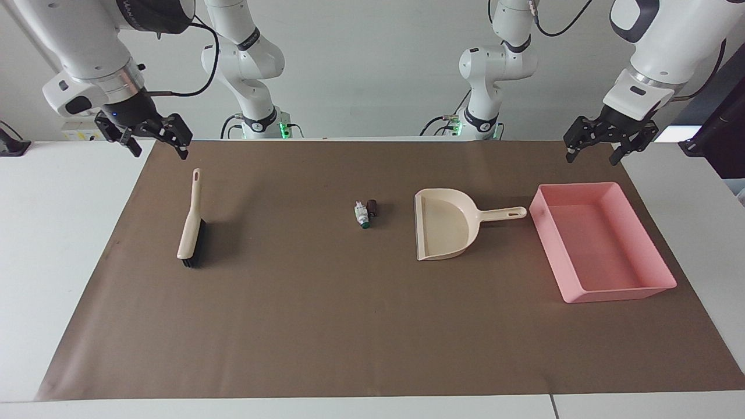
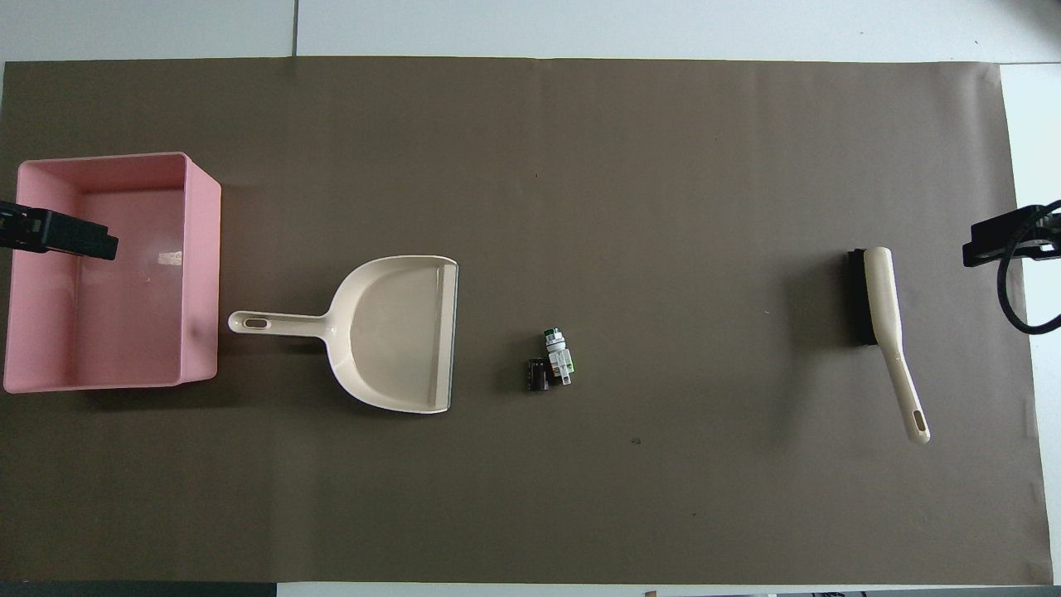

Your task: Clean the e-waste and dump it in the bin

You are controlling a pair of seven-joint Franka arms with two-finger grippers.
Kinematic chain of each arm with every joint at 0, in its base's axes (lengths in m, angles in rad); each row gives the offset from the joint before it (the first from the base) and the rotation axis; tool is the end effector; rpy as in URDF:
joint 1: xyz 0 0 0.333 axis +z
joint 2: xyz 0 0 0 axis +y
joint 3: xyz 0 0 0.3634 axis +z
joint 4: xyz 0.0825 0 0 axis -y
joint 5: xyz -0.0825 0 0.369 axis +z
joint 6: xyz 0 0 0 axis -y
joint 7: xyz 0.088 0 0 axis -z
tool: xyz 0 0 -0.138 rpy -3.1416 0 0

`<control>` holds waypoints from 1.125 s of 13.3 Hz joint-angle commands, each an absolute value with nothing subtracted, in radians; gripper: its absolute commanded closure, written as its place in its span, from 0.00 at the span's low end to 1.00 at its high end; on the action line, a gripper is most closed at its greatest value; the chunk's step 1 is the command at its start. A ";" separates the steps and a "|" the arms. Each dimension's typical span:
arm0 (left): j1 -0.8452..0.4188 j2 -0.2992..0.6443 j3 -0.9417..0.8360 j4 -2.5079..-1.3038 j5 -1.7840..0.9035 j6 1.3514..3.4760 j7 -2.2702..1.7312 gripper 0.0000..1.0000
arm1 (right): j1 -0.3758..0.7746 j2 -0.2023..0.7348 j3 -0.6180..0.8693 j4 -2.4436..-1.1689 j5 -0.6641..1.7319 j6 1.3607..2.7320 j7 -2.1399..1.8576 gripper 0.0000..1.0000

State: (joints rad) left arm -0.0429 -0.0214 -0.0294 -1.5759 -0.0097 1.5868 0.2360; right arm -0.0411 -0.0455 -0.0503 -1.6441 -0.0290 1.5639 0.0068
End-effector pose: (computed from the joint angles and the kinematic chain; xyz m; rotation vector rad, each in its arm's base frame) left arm 0.5332 -0.0401 0.6515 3.0976 -0.4813 0.0516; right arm 0.5176 -0.0521 0.6310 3.1121 -0.1523 -0.0559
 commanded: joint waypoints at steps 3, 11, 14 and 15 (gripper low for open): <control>-0.081 -0.026 -0.031 -1.611 -0.002 1.632 0.662 0.04 | -0.126 -0.210 -0.051 -2.083 -0.017 1.840 -0.136 0.01; -0.247 -0.044 -0.032 -1.886 0.190 1.833 1.167 0.04 | -0.199 -0.163 -0.051 -2.410 0.021 2.163 -0.270 0.01; -0.287 -0.032 -0.032 -1.982 0.198 1.900 1.141 0.04 | -0.216 -0.160 -0.051 -2.459 0.021 2.212 -0.279 0.01; -0.299 -0.034 -0.032 -2.034 0.204 1.948 1.106 0.04 | -0.216 -0.155 -0.051 -2.476 0.023 2.226 -0.276 0.01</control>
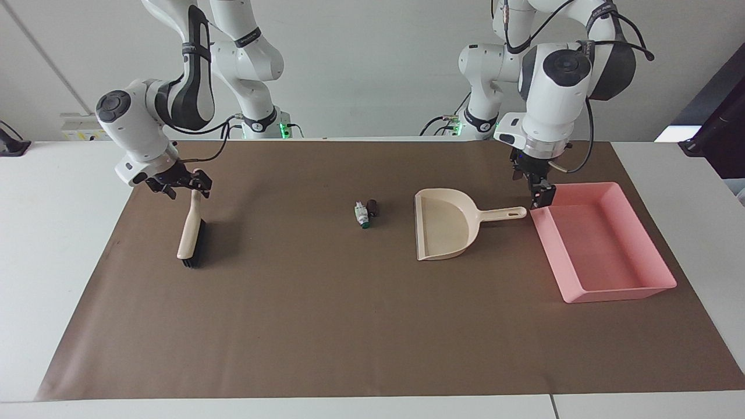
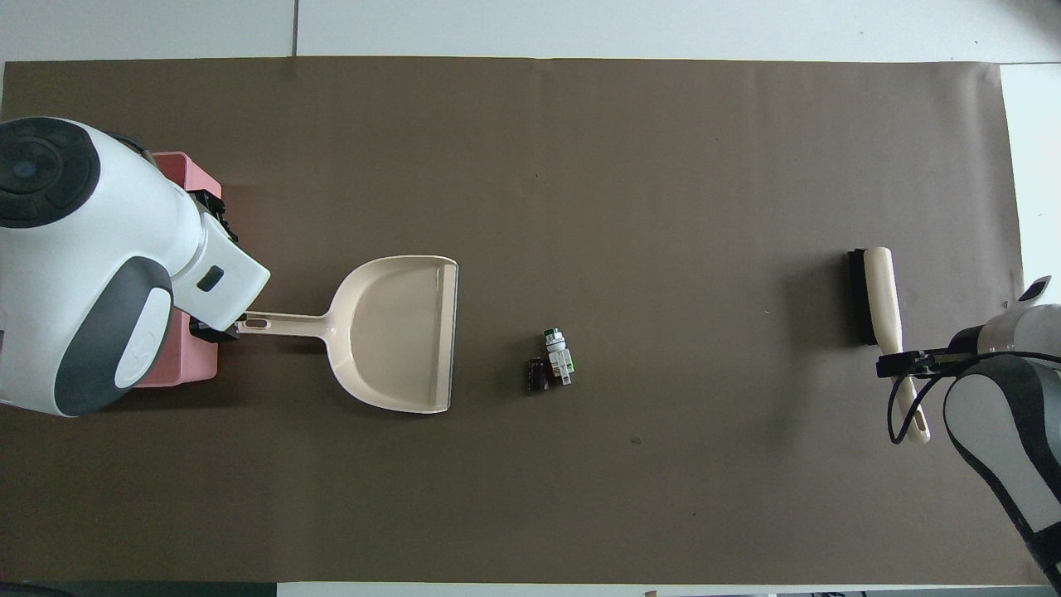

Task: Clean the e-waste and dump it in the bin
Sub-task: 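Grasp the dustpan handle with the left gripper while the right gripper grasps the brush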

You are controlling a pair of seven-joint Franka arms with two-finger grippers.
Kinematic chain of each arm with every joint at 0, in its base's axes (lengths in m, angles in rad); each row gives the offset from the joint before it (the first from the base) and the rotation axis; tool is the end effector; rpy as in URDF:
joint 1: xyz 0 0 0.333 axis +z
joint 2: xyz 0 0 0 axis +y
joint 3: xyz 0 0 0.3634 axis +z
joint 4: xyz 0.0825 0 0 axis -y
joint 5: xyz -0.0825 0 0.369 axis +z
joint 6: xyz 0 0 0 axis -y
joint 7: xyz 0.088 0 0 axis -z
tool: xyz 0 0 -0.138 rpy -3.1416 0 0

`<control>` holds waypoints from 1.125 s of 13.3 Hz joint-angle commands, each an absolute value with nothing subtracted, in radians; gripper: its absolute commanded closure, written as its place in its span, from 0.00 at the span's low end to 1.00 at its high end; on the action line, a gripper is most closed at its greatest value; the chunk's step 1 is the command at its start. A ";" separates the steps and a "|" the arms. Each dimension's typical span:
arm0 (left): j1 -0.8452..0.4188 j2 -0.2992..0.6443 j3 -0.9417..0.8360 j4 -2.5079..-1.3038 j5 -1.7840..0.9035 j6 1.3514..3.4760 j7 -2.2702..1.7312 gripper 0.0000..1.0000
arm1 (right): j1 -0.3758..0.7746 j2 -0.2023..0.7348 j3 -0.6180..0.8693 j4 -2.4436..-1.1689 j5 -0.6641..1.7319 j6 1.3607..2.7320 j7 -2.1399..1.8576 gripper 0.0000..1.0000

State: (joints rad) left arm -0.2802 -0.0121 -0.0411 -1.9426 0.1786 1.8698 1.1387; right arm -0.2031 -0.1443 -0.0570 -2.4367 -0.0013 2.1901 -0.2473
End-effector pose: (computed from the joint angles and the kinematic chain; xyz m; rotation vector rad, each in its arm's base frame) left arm 0.5112 -0.1504 0.5032 -2.1799 2.0676 0.1852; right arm 0.4197 -0.1119 0.3763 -3.1052 0.0170 0.1514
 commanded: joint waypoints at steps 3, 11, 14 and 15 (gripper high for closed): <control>-0.339 0.003 -0.032 -2.101 0.276 2.017 1.069 0.05 | -0.216 -0.152 -0.052 -2.491 0.023 2.237 -0.282 0.04; -0.377 0.041 -0.032 -2.250 0.387 2.181 0.911 0.06 | -0.201 -0.144 -0.043 -2.480 0.021 2.234 -0.180 1.00; -0.379 0.048 -0.032 -2.253 0.394 2.195 0.873 0.18 | -0.199 -0.132 -0.038 -2.441 0.021 2.209 -0.173 1.00; -0.377 0.048 -0.032 -2.252 0.393 2.191 0.865 0.39 | -0.199 -0.132 -0.037 -2.403 0.021 2.165 -0.172 1.00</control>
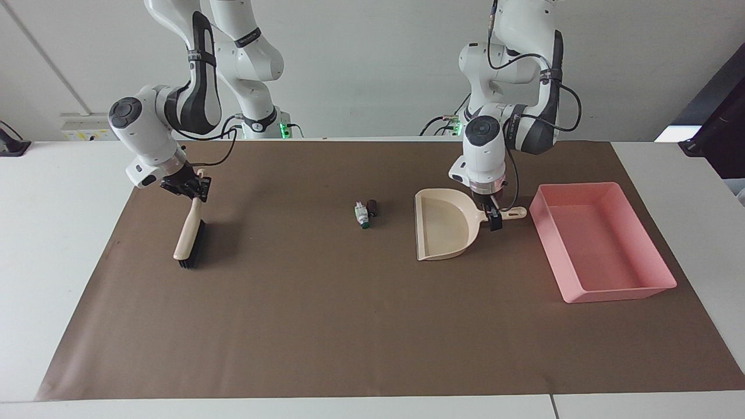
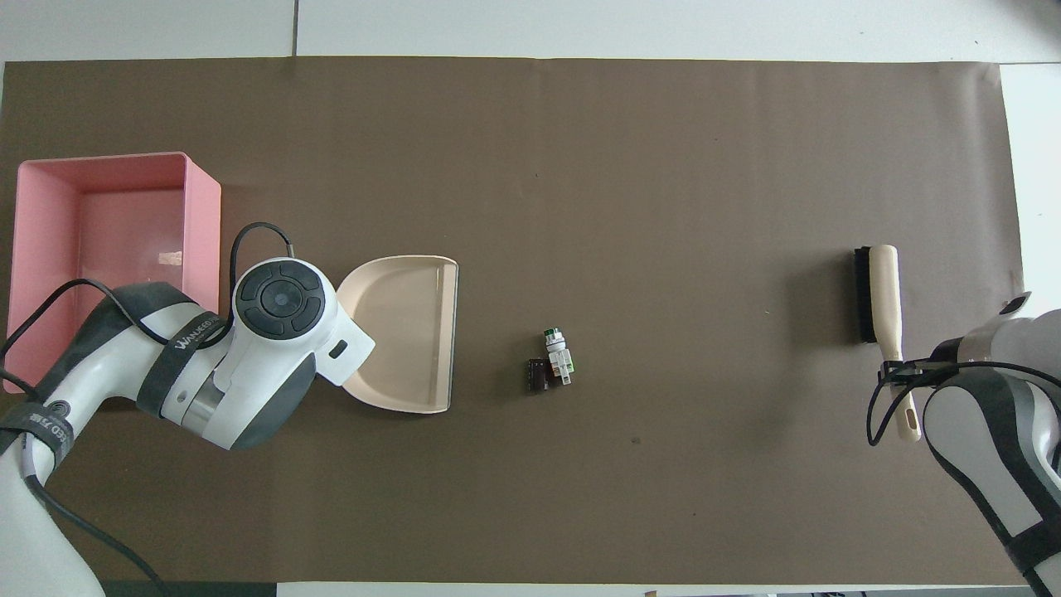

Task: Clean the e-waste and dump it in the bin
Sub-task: 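Grasp the dustpan handle with the left gripper while the right gripper grasps the brush, then hold the dustpan near the component while the right gripper sweeps it in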

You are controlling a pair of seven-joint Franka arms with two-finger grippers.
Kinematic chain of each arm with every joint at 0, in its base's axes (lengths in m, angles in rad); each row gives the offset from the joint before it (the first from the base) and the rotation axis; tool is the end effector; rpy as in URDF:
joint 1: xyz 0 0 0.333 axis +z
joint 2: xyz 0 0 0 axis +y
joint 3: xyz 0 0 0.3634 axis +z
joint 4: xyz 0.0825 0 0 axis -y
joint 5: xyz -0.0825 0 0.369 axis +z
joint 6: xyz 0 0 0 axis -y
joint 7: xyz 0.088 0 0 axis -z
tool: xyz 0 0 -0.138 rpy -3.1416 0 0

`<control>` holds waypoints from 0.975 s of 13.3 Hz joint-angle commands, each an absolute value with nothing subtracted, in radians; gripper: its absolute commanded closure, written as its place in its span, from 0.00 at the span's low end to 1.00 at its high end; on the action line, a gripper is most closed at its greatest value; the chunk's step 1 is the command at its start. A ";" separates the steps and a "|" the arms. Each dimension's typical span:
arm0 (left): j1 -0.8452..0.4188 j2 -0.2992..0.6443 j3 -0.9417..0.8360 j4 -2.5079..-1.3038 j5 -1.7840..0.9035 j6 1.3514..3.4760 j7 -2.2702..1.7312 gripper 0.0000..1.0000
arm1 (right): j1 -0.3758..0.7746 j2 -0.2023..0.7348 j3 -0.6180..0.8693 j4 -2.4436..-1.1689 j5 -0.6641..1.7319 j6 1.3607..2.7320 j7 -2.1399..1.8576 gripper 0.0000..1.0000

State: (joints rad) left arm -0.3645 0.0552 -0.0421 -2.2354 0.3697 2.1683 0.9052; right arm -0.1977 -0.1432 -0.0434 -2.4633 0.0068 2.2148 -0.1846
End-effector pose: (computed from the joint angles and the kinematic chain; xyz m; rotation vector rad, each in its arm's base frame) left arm 0.4755 -0.1792 0.3656 -2.0661 2.0037 0.2729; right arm 0.4168 -0.1021 0.3670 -3.1029 0.0933 0.1564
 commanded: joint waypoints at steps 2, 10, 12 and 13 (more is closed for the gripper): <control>-0.377 0.048 -0.034 -2.247 0.394 2.189 0.833 0.83 | -0.178 -0.144 -0.009 -2.283 0.020 1.990 -0.097 1.00; -0.396 0.031 -0.035 -2.128 0.394 2.036 0.897 1.00 | 0.185 -0.230 -0.006 -2.235 0.002 1.772 0.446 1.00; -0.429 0.043 -0.035 -2.057 0.393 1.953 0.942 1.00 | 0.302 -0.253 -0.002 -2.258 0.003 1.741 0.572 1.00; -0.442 0.044 -0.037 -2.051 0.393 1.904 0.939 1.00 | 0.360 -0.262 -0.002 -2.284 0.005 1.744 0.622 1.00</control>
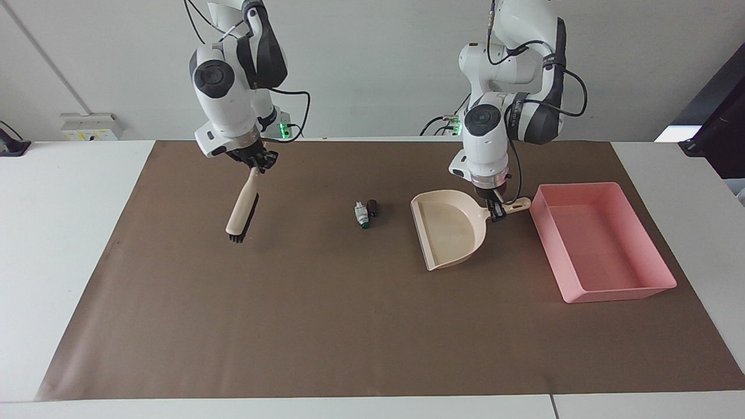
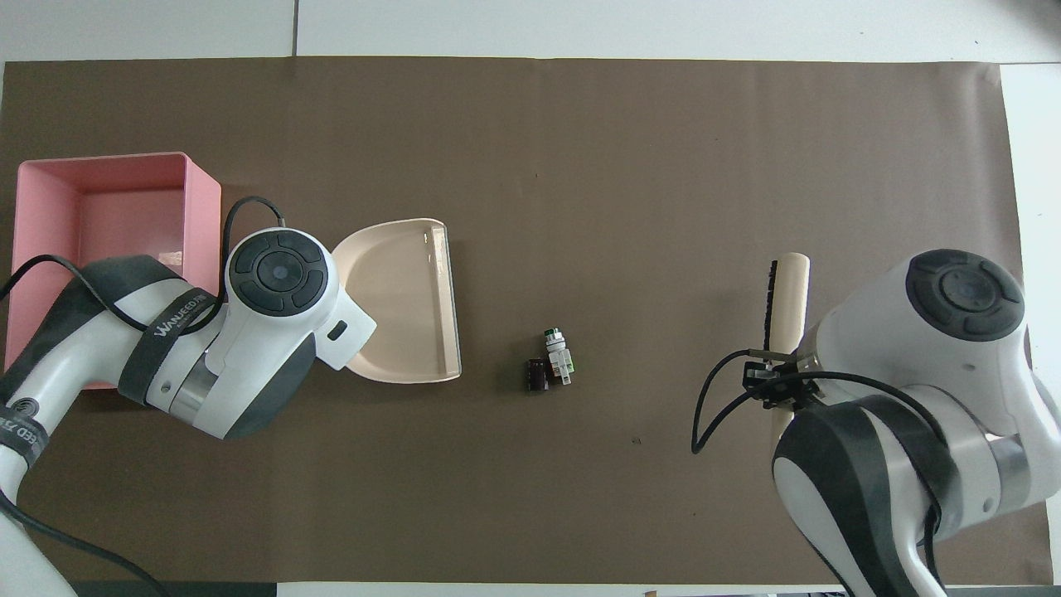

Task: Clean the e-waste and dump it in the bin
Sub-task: 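Hold the dustpan near the component while the right gripper sweeps it in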

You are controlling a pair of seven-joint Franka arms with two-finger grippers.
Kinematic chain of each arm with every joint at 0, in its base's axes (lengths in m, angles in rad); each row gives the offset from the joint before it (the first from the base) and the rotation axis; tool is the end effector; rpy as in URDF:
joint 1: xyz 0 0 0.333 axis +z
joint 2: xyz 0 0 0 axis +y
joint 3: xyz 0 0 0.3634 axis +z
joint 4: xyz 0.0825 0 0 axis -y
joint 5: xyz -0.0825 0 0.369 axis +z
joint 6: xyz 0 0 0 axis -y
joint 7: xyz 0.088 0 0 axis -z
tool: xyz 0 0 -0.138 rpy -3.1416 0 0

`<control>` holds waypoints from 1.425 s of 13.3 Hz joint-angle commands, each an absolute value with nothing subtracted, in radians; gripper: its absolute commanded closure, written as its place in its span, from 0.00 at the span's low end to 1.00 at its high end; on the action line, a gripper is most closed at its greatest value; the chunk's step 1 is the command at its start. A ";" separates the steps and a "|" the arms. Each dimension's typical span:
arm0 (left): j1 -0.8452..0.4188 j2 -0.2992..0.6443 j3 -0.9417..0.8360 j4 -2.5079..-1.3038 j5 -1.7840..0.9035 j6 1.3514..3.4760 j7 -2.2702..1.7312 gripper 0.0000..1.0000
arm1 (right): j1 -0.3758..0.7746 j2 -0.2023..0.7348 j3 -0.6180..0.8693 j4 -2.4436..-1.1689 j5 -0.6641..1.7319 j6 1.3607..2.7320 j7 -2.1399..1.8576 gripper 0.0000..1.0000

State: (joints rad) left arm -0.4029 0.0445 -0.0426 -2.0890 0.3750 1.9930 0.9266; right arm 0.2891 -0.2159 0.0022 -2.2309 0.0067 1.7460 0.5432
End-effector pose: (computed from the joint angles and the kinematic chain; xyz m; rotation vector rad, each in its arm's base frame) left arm 0.4888 -0.1967 0.4216 -2.0273 1.9886 0.3053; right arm 0.4016 0.1213 0.4651 2.9905 -0.3820 -0.3766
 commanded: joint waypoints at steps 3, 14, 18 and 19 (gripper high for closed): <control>-0.530 0.046 -0.037 -2.072 0.391 1.850 0.882 1.00 | 0.487 -0.249 -0.002 -2.325 0.023 1.802 0.717 1.00; -0.676 0.103 -0.037 -2.125 0.500 1.839 0.669 1.00 | 0.655 -0.124 0.002 -2.359 0.127 1.997 0.594 1.00; -0.678 0.097 -0.037 -2.132 0.502 1.827 0.670 1.00 | 0.693 -0.068 0.002 -2.356 0.196 2.103 0.563 1.00; -0.678 0.095 -0.037 -2.135 0.502 1.824 0.670 1.00 | 0.707 -0.063 0.002 -2.356 0.234 2.126 0.531 1.00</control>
